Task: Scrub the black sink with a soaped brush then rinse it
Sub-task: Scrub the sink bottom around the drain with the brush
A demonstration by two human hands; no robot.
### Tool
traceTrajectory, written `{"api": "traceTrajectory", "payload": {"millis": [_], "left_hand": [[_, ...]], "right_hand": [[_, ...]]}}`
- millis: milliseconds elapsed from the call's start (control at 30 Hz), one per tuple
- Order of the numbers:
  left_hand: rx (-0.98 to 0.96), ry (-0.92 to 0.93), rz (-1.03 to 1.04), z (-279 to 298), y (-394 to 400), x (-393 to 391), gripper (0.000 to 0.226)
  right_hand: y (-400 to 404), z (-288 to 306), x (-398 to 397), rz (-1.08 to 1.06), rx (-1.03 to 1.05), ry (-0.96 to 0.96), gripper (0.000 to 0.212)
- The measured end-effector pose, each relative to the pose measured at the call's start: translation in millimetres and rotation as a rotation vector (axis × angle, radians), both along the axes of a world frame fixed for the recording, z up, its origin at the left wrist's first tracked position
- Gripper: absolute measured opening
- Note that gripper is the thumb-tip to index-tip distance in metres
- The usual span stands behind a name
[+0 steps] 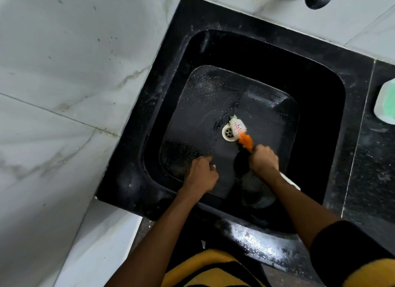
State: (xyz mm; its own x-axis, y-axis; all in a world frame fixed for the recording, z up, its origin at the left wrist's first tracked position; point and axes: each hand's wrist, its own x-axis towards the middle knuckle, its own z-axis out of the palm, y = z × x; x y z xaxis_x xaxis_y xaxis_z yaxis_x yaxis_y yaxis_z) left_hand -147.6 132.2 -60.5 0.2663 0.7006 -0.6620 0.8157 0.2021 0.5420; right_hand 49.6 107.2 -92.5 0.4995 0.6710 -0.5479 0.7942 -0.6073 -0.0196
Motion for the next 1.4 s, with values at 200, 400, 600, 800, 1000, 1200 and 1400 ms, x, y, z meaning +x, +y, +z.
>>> {"api": "traceTrajectory", "payload": {"millis": [200, 400, 600, 800, 1000, 1200, 1400], "left_hand": [[-0.026, 0.011, -0.010, 0.8, 1.4, 0.0, 0.041], [-0.049, 0.021, -0.018, -3.2, 0.3, 3.1, 0.045], [-0.042, 0.011, -0.009, -4.2, 1.5, 1.6, 0.045], [-0.050, 0.009, -0.021, -4.5, 0.3, 4.7, 0.045], [-0.040, 0.000, -0.017, -5.6, 0.2, 2.0, 0.044], [-0.055, 0.005, -0.016, -8.6, -1.2, 1.8, 0.045], [-0.057, -0.012, -0.003, -13.4, -0.3, 0.4, 0.044]], "right_hand": [[-11.6, 1.7, -8.9, 0.098, -0.069, 0.033, 0.026], [-1.1, 8.0, -22.2, 0.133, -0.086, 0.083, 0.028], [5.2, 23.7, 13.9, 0.102, -0.160, -0.206, 0.028], [32.4, 33.9, -26.0, 0.438, -0.153, -0.236, 0.027], [26.2, 47.6, -14.0, 0.574, -0.241, -0.350, 0.022], [72.5, 53.2, -31.3, 0.603, -0.247, -0.464, 0.019], [14.7, 37.4, -37.7, 0.826, -0.290, -0.467, 0.027]]}}
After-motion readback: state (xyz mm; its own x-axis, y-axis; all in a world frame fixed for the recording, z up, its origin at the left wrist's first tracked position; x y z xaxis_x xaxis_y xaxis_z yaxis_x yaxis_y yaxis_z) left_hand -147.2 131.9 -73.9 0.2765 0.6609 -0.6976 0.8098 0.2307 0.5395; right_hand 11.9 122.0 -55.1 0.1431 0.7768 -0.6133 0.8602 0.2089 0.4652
